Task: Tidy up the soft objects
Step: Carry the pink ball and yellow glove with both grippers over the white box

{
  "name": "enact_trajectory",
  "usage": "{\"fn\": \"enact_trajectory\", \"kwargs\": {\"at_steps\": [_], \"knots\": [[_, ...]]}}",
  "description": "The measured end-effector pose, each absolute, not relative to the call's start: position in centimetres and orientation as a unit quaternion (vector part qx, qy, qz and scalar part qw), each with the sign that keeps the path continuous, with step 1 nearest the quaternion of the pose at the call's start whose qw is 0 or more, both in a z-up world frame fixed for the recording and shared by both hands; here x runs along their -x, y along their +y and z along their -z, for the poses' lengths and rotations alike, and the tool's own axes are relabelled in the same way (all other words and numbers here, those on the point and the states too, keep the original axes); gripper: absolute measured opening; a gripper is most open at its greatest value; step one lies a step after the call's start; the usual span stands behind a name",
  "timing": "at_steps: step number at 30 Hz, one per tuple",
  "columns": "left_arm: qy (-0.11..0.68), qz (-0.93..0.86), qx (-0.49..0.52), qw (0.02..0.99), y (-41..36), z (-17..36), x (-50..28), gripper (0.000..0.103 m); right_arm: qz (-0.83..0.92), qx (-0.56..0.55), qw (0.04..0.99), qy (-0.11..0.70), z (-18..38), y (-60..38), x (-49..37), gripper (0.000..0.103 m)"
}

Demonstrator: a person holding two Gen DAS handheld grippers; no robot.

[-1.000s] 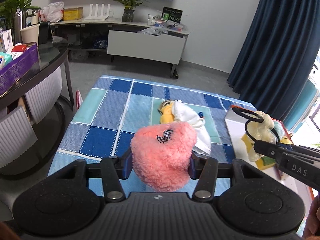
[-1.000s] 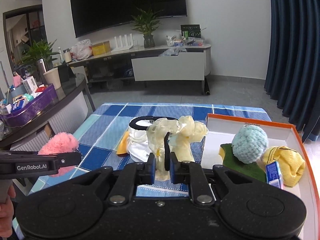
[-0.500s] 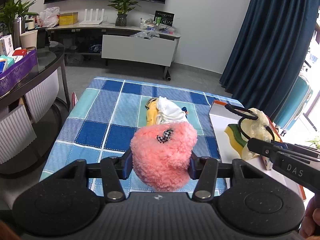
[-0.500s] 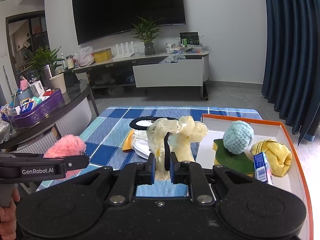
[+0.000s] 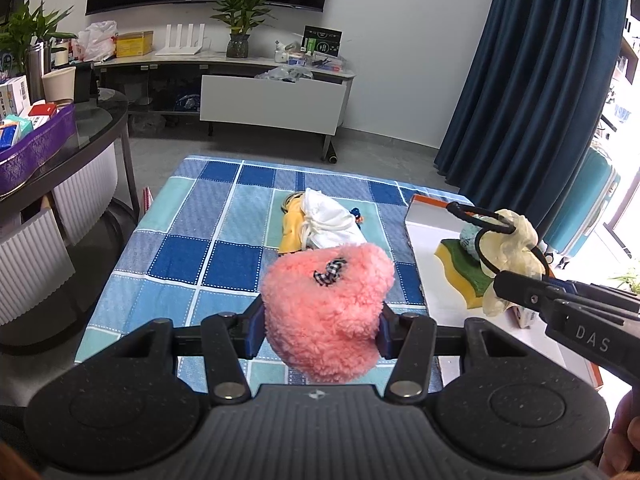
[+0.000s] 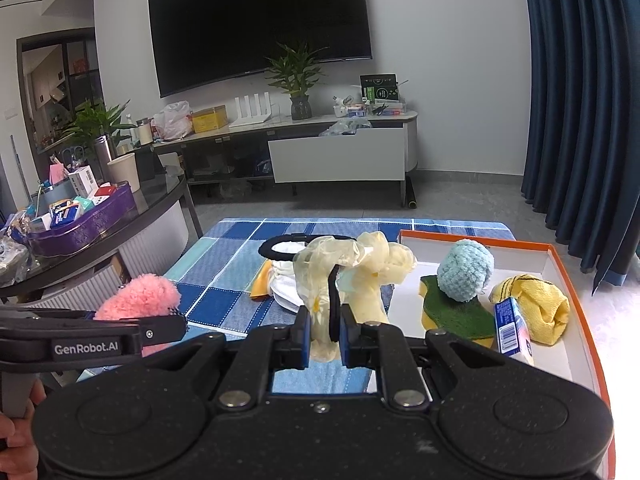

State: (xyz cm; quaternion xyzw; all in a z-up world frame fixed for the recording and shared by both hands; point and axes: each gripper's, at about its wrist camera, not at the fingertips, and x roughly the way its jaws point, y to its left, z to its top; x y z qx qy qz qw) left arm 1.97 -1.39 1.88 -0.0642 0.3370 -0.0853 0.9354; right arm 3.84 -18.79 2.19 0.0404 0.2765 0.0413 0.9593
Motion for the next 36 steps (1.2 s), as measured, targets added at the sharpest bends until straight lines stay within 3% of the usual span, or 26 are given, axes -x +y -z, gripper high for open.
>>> {"fn": "enact_trajectory", "kwargs": {"at_steps": [36], "knots": [[0.329,0.119,0.049,0.935,-4.4,-2.4,-0.3,0.052,-0.018,-0.048,0.966,0.255,-3.1,-20.0,-1.2,0.017]]}}
